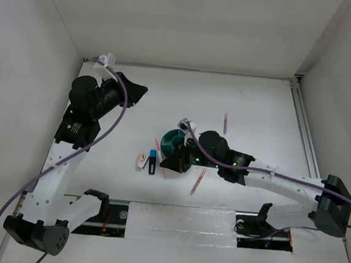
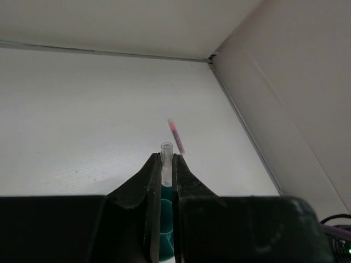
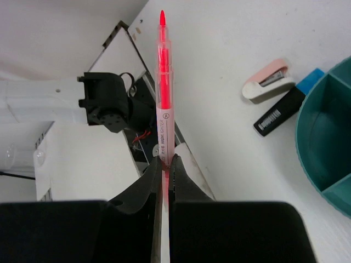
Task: Sort the stationery into containers
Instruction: Close the pen cap on the pen.
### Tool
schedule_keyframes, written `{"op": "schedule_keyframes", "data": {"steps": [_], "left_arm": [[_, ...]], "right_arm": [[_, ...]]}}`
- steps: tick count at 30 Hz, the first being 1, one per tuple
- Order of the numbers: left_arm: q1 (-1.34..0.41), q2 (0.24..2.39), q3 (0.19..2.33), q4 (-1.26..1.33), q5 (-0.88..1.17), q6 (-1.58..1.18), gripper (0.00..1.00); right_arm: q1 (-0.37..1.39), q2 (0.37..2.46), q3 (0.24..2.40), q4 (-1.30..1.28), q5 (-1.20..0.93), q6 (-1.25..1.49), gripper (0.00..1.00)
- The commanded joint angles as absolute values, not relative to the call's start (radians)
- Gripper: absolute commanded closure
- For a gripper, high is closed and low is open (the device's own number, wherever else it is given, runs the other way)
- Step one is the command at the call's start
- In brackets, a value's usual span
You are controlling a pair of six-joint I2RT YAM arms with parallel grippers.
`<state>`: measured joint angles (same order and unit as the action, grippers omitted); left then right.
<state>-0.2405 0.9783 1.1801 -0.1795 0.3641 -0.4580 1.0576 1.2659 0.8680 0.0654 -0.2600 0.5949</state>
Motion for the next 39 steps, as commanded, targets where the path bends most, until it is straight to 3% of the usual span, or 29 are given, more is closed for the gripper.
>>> {"op": "schedule_keyframes", "data": {"steps": [1,11,39], "left_arm": [[-0.238,0.963,1.135,-0.058,0.504,-0.457,1.00],[-0.238,0.953,1.089,0.029,0.629,-0.485,1.00],[-0.238,0.960,1.058,0.067,0.621,-0.505,1.00]], "right_arm": [[1.062,1.262,0.956,0.183,-0.264,0.580,1.00],[1.014,1.330,1.049,0.183,-0.219,0.569,1.00],[0.933,1.361,1.109,0.242,-0.307,0.589,1.00]]}}
